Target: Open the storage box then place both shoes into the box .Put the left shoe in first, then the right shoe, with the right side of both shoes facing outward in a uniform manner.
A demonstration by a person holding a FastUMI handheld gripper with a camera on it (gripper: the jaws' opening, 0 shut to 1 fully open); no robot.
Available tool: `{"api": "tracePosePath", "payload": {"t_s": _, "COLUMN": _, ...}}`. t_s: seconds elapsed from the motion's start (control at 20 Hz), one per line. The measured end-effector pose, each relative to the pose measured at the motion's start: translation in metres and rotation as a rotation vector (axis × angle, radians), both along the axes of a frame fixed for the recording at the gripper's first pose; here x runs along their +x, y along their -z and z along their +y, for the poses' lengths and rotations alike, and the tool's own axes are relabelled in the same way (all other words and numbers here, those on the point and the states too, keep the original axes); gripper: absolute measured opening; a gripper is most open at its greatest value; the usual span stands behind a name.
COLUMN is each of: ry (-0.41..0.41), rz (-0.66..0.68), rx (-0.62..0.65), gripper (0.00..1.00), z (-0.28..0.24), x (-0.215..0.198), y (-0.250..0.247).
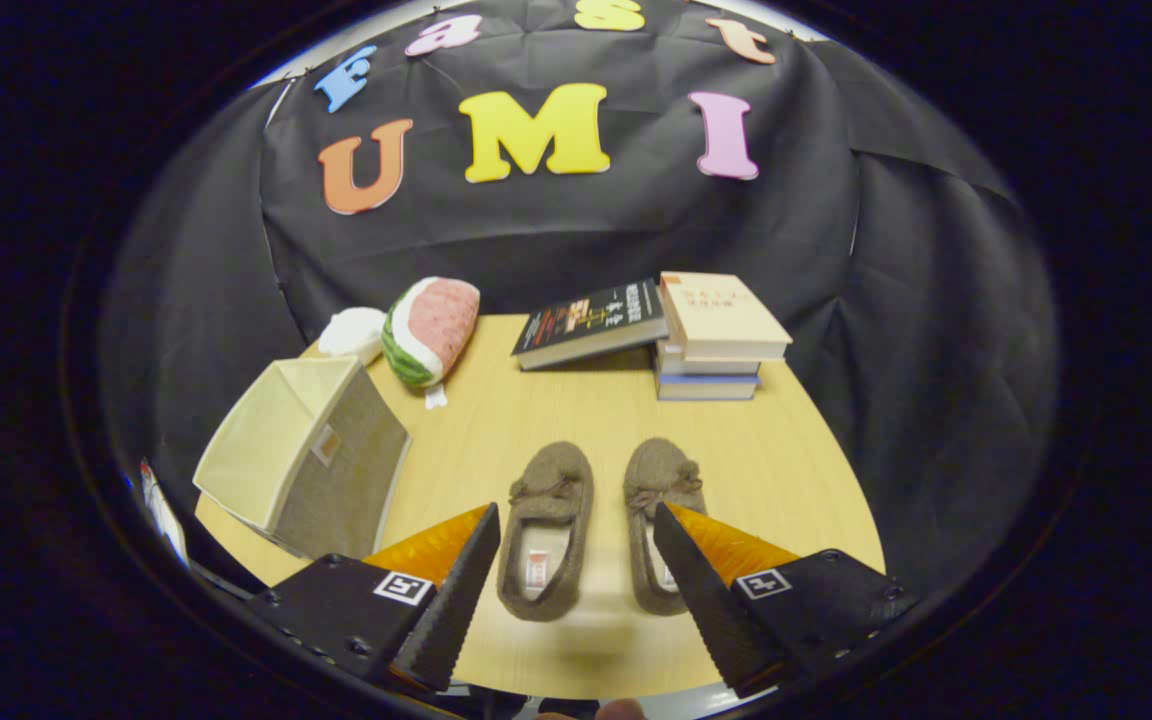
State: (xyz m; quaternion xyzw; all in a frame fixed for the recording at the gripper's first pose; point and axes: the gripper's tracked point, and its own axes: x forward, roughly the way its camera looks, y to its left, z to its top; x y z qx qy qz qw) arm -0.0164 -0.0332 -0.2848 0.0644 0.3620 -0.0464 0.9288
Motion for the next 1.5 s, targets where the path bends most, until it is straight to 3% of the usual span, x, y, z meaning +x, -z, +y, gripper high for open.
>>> {"api": "tracePosePath", "payload": {"t_s": 0.4, "ry": -0.021, "rz": 0.128, "rx": 0.024, "gripper": 0.94, "z": 0.003, "x": 0.031, "y": 0.069}}
{"api": "tracePosePath", "payload": {"t_s": 0.55, "ry": -0.025, "rz": 0.173, "rx": 0.025, "gripper": 0.78, "z": 0.007, "x": 0.037, "y": 0.088}}
{"api": "tracePosePath", "payload": {"t_s": 0.8, "ry": -0.036, "rz": 0.239, "rx": 0.017, "gripper": 0.7, "z": 0.01, "x": 0.041, "y": 0.11}}
{"api": "tracePosePath", "payload": {"t_s": 0.95, "ry": 0.001, "rz": 0.283, "rx": 0.049, "gripper": 0.45, "z": 0.008, "x": 0.043, "y": 0.127}}
{"api": "tracePosePath", "payload": {"t_s": 1.1, "ry": 0.039, "rz": 0.296, "rx": 0.077, "gripper": 0.47, "z": 0.005, "x": 0.046, "y": 0.131}}
{"api": "tracePosePath", "payload": {"t_s": 1.15, "ry": 0.042, "rz": 0.308, "rx": 0.083, "gripper": 0.18, "z": 0.005, "x": 0.047, "y": 0.132}}
{"api": "tracePosePath", "payload": {"t_s": 1.25, "ry": 0.052, "rz": 0.316, "rx": 0.087, "gripper": 0.21, "z": 0.005, "x": 0.046, "y": 0.132}}
{"api": "tracePosePath", "payload": {"t_s": 1.35, "ry": 0.061, "rz": 0.329, "rx": 0.105, "gripper": 0.01, "z": 0.006, "x": 0.046, "y": 0.135}}
{"api": "tracePosePath", "payload": {"t_s": 1.5, "ry": 0.092, "rz": 0.333, "rx": 0.17, "gripper": 0.01, "z": 0.007, "x": 0.045, "y": 0.129}}
